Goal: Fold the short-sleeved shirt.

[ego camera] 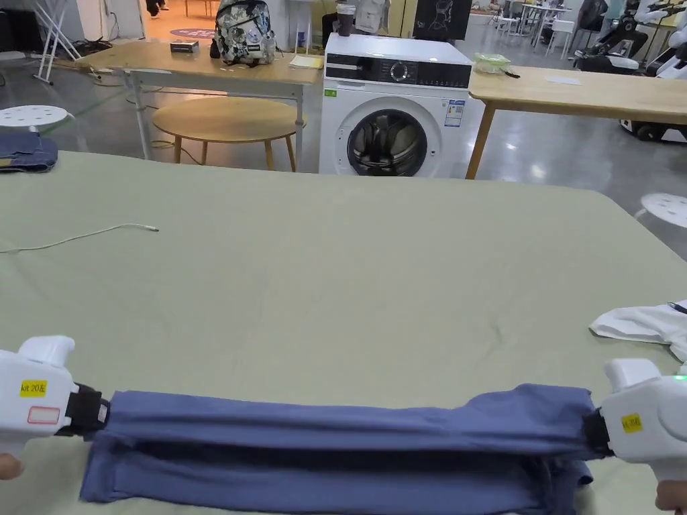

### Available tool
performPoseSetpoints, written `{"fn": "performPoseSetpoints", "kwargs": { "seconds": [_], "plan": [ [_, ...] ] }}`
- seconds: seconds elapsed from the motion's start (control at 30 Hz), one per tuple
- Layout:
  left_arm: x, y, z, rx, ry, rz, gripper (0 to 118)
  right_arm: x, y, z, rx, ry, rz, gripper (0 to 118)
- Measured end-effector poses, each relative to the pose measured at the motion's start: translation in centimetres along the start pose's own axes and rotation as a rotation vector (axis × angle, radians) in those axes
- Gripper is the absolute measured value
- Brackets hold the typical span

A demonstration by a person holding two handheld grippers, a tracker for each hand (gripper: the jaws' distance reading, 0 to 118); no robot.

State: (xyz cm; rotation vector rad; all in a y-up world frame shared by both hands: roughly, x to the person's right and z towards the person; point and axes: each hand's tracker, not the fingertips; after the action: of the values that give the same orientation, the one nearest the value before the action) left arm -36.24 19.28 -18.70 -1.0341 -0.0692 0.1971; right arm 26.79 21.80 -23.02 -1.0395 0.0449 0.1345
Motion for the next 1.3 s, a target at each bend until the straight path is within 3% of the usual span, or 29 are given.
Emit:
{"fn": "performPoseSetpoints", "kwargs": {
  "seconds": [0.33,0.57,0.63,0.67,0.7,0.73,0.77,0.8,0.9,1.03,1.13,1.17,1.3],
  "plan": [
    [-0.8,-2.6,-4.6,-0.119,0.056,0.002,0,-0.2,-3.2,-6.1,-0.133,-0.018,-0.012,0],
    [-1.4,-3.1,-5.0,-0.101,0.063,0.044,0,-0.5,-3.4,-7.7,-0.116,-0.051,-0.005,0],
    [-1.6,-2.7,-4.6,-0.098,0.052,0.049,0,-0.7,-3.3,-7.1,-0.113,-0.057,0.001,17],
    [-1.6,-2.4,-4.2,-0.094,0.05,0.053,5,-0.9,-3.1,-6.6,-0.105,-0.07,-0.001,35],
    [-1.5,-2.2,-3.7,-0.078,0.047,0.055,5,-1.5,-2.9,-5.2,-0.088,-0.098,0.0,35],
    [-1.2,-1.8,-3.1,-0.047,0.049,0.056,8,-1.7,-2.5,-4.2,-0.048,-0.132,0.004,43],
    [-0.8,-1.6,-2.5,-0.018,0.061,0.055,14,-1.8,-2.2,-3.4,-0.011,-0.139,-0.004,57],
    [-0.5,-1.1,-1.9,0.018,0.064,0.047,28,-1.9,-1.7,-2.5,0.024,-0.13,-0.009,71],
    [0.5,0.3,-0.5,0.113,0.03,0.049,49,-2.4,-0.3,0.1,0.111,-0.141,-0.043,71],
    [2.0,1.7,0.5,0.281,0.024,0.022,49,-4.0,0.7,1.9,0.32,-0.117,-0.08,71],
    [3.5,2.2,1.2,0.442,0.067,0.005,49,-5.6,0.9,2.8,0.515,-0.055,-0.158,69],
    [4.4,2.1,1.6,0.5,0.083,-0.005,49,-6.2,0.9,3.0,0.575,-0.033,-0.177,65],
    [7.4,1.6,3.0,0.739,0.108,-0.03,49,-8.9,1.5,3.3,0.786,-0.015,-0.221,26]
  ]
}}
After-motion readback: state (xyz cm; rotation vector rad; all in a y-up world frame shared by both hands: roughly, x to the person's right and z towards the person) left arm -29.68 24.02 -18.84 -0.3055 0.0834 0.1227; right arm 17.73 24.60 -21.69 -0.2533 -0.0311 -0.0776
